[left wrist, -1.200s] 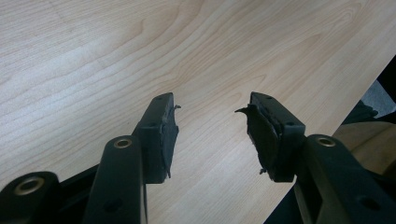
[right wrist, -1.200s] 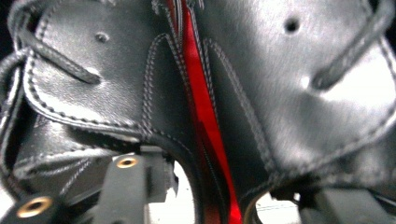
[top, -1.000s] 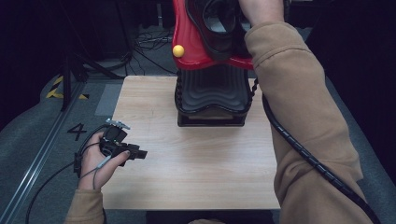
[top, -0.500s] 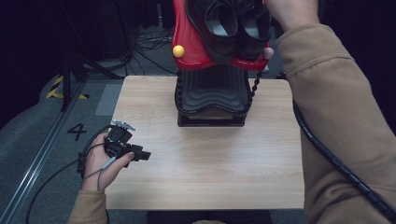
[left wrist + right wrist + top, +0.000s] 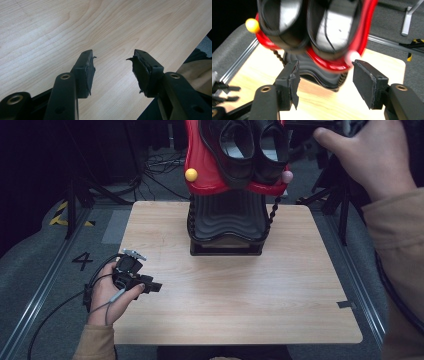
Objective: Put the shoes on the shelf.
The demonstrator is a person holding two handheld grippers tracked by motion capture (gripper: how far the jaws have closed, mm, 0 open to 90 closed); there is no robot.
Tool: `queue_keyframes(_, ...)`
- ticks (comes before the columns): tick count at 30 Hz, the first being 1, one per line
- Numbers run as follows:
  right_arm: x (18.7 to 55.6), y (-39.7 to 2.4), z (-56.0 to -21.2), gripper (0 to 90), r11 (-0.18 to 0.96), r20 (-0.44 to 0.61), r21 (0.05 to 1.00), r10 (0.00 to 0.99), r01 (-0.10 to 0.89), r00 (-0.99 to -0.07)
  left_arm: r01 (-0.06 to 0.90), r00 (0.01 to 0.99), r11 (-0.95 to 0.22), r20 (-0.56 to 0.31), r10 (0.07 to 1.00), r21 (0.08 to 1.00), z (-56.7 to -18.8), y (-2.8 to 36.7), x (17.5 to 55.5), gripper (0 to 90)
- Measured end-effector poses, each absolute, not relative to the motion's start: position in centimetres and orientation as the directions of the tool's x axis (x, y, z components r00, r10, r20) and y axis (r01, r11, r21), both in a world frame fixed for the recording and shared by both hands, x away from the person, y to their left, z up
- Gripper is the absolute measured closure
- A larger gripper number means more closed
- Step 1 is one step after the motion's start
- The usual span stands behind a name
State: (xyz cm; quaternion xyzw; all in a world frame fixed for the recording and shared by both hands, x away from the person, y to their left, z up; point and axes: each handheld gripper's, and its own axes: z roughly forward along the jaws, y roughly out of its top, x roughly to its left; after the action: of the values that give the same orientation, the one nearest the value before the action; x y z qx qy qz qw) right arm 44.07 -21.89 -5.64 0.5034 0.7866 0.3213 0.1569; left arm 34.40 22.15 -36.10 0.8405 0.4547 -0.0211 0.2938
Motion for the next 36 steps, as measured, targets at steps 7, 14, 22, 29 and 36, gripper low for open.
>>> queue_keyframes(7, 42.0, -25.7, -7.8, 37.8, 0.332, 0.052, 0.658, 0.876, 0.676, -0.48, 0.781, 0.58, -0.413, -0.3, 0.757, 0.468, -36.0, 22.0, 34.2, 51.7)
queue_keyframes(14, 40.5, -28.7, -11.4, 37.0, 0.354, 0.065, 0.644, 0.858, 0.678, -0.509, 0.775, 0.585, -0.419, -0.283, 0.76, 0.474, -35.8, 22.1, 34.0, 51.4)
queue_keyframes(22, 39.8, -30.9, -15.9, 36.8, 0.385, 0.063, 0.615, 0.846, 0.688, -0.53, 0.773, 0.589, -0.426, -0.284, 0.757, 0.469, -35.8, 22.1, 33.9, 51.4)
queue_keyframes(29, 39.8, -31.5, -22.1, 36.2, 0.416, 0.063, 0.576, 0.836, 0.704, -0.545, 0.774, 0.587, -0.426, -0.28, 0.759, 0.468, -35.9, 22.4, 33.7, 51.4)
queue_keyframes(36, 40.1, -31.6, -27.7, 36.2, 0.432, 0.087, 0.529, 0.829, 0.731, -0.553, 0.78, 0.58, -0.419, -0.286, 0.763, 0.466, -36.2, 22.6, 33.7, 51.3)
